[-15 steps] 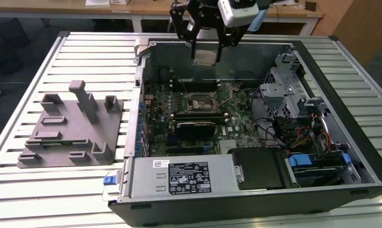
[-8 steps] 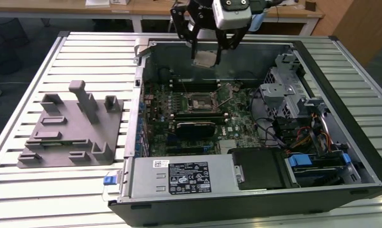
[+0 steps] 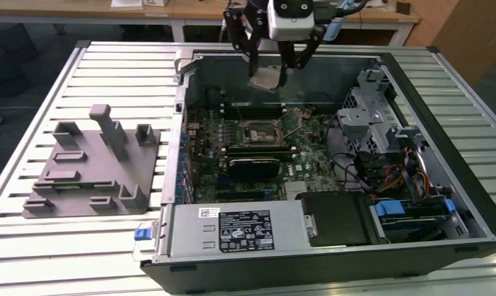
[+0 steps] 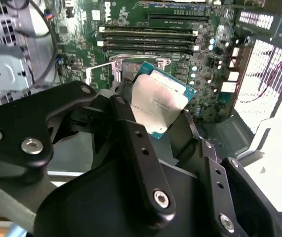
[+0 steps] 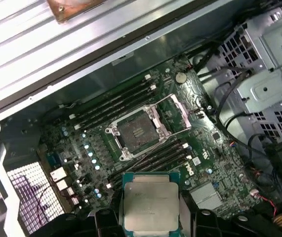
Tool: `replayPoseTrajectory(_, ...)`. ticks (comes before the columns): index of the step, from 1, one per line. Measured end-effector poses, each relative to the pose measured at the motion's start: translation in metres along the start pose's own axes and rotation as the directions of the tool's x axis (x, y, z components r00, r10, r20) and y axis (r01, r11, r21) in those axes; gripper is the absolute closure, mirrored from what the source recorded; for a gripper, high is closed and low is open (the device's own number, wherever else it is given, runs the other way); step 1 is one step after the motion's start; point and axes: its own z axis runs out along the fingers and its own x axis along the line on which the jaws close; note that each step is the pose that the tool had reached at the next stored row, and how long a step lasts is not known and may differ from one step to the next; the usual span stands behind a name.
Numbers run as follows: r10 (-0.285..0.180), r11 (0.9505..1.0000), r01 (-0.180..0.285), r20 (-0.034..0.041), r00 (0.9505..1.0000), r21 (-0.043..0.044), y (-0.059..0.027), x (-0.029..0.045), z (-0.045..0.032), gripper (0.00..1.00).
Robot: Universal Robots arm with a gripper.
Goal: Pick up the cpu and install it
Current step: 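Place the cpu into insertion slot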
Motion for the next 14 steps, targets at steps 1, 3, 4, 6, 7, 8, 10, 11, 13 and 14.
replayPoseTrajectory(1, 0.018, 0.9998, -0.018, 0.0007, 0.9998, 0.0002, 0.0000, 0.0000, 0.0004, 0.46)
replayPoseTrajectory(3, 0.052, 0.9986, -0.052, 0.0020, 0.9986, 0.0002, 0.0000, 0.0000, 0.0012, 0.46)
replayPoseTrajectory(4, 0.070, 0.9975, -0.070, 0.0028, 0.9975, 0.0002, -0.0001, 0.0000, 0.0018, 0.46)
replayPoseTrajectory(6, 0.108, 0.9942, -0.108, 0.0042, 0.9942, 0.0001, -0.0001, 0.0000, 0.0034, 0.46)
replayPoseTrajectory(7, 0.125, 0.9922, -0.125, 0.0049, 0.9922, 0.0001, -0.0002, 0.0000, 0.0043, 0.46)
replayPoseTrajectory(8, 0.143, 0.9898, -0.143, 0.0056, 0.9898, 0.0002, -0.0002, 0.0000, 0.0051, 0.46)
replayPoseTrajectory(10, 0.178, 0.9840, -0.178, 0.0070, 0.9840, 0.0001, -0.0003, 0.0000, 0.0069, 0.46)
replayPoseTrajectory(11, 0.196, 0.9807, -0.196, 0.0077, 0.9806, 0.0000, -0.0003, 0.0000, 0.0078, 0.46)
replayPoseTrajectory(13, 0.232, 0.9726, -0.232, 0.0092, 0.9726, -0.0001, -0.0004, 0.0000, 0.0096, 0.46)
replayPoseTrajectory(14, 0.250, 0.9683, -0.250, 0.0099, 0.9682, -0.0003, -0.0004, 0.0000, 0.0104, 0.46)
